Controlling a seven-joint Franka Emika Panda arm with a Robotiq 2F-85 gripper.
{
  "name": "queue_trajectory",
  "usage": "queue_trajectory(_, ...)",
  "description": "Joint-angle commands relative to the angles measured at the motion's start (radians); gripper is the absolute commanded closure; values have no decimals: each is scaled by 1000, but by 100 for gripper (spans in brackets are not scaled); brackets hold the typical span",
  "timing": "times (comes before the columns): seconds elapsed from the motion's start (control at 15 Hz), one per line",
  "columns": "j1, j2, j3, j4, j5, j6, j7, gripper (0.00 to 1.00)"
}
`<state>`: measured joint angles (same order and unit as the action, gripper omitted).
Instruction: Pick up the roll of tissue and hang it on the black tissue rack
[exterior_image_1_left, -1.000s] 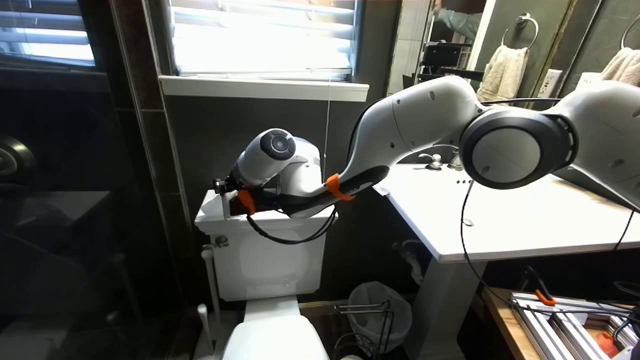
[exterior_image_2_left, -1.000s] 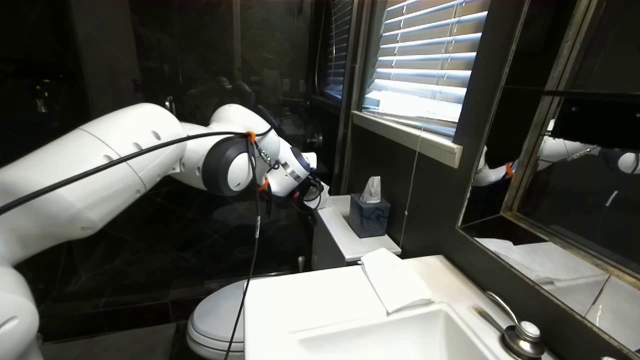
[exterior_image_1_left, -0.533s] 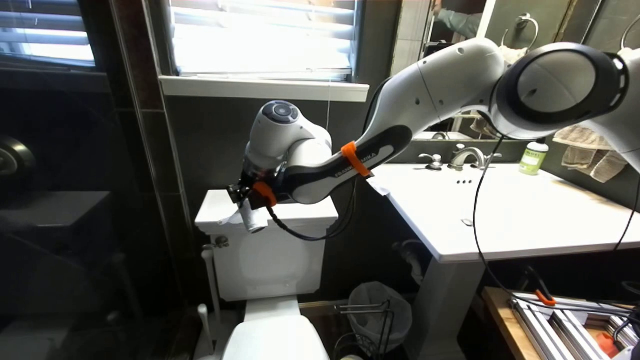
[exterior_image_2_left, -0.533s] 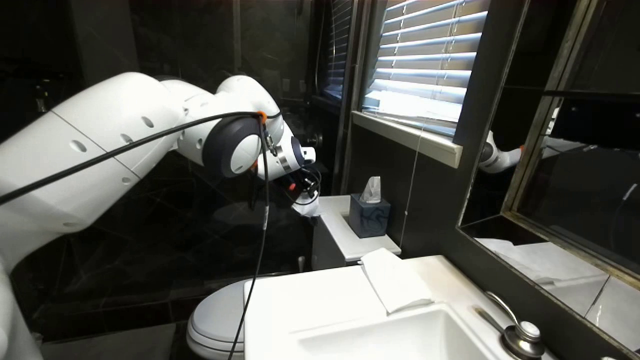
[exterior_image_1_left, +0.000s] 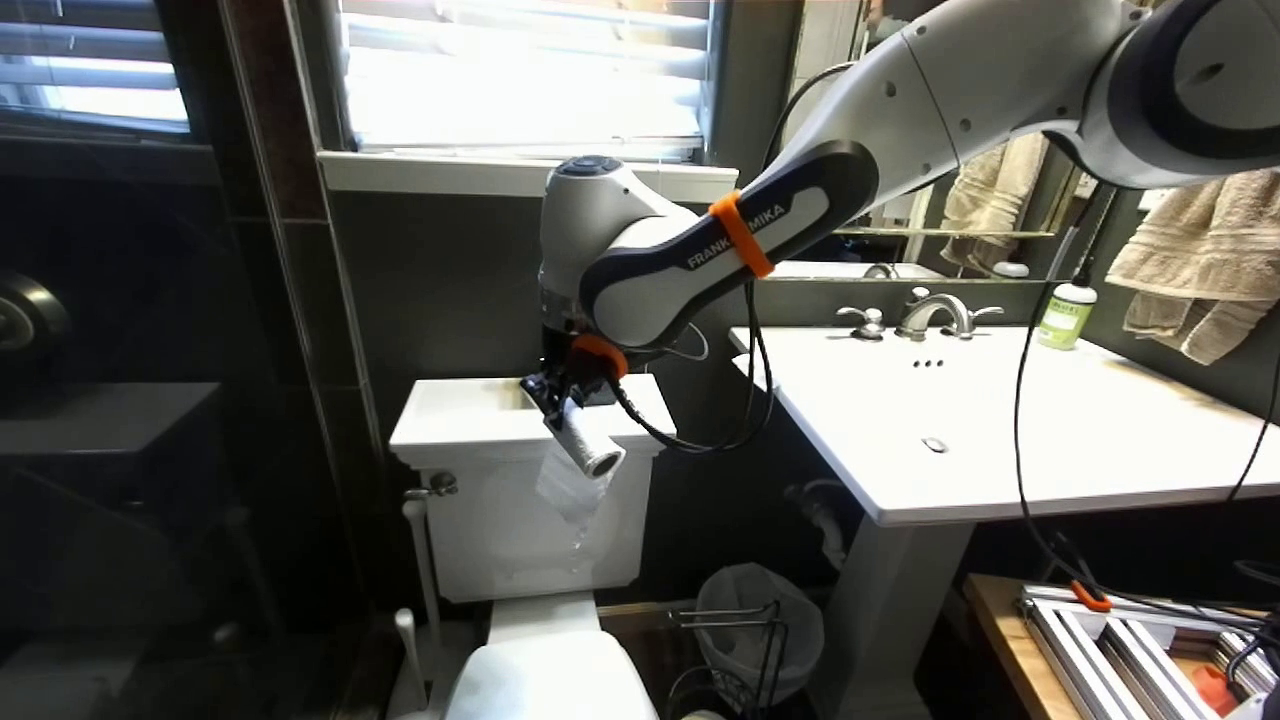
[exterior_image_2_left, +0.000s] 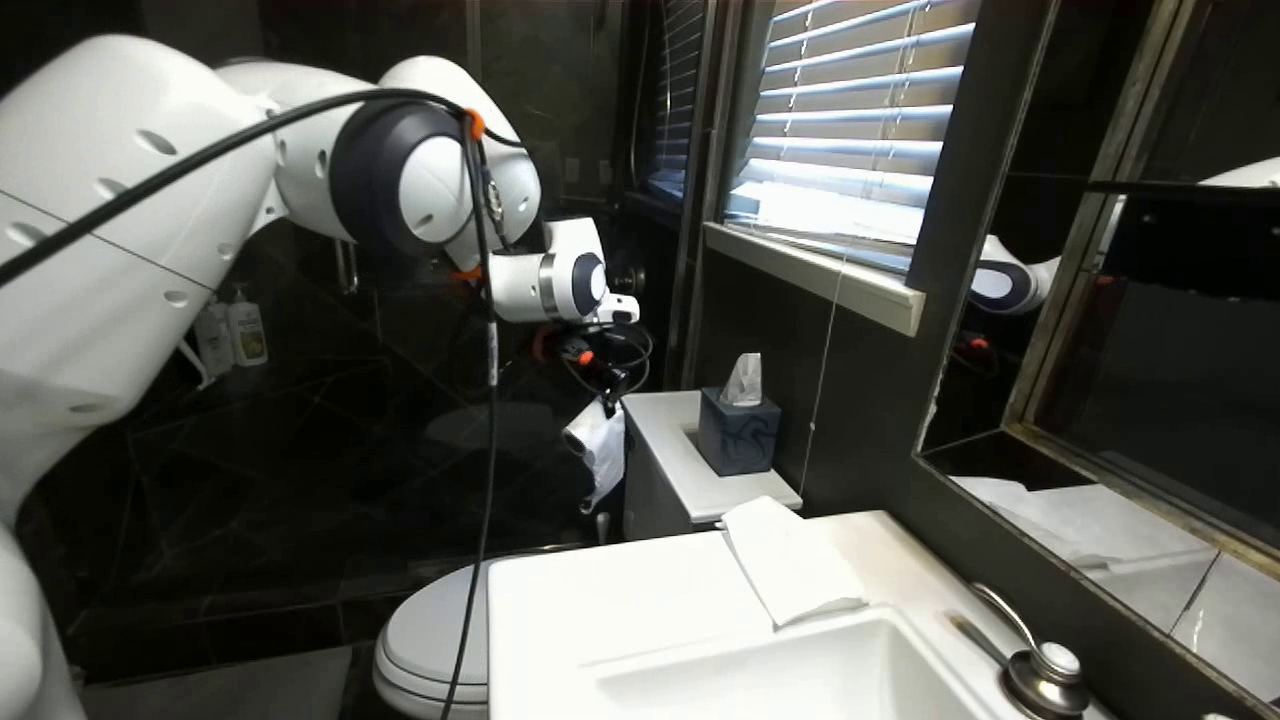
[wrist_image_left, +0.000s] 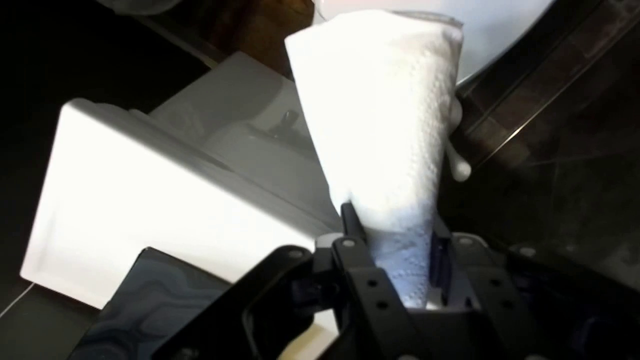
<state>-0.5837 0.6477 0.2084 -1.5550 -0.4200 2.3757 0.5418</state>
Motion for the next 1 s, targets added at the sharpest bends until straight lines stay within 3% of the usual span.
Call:
queue_trajectory(0.0,164,-112,-204,-112,156,-34,-161,93)
queue_trajectory(0.07,202,-131,-247,-131,165,-46,-187,99)
queue_trajectory(0.27,286,-154,-331,-167,172,-44,-240,96)
queue_trajectory(0.33,296,-102,-353,-106,190,-29,-225,95)
queue_trajectory(0.4,312,-104,-370,-111,191,-30,-224,81)
queue_trajectory(0.8,329,-99,-393,-110,196,-30,-220,81)
queue_trajectory(0.87,329,-100,-393,-110,196,-30,-220,95)
queue_trajectory(0.93,350,-101,-402,-131,166,-10,-220,95)
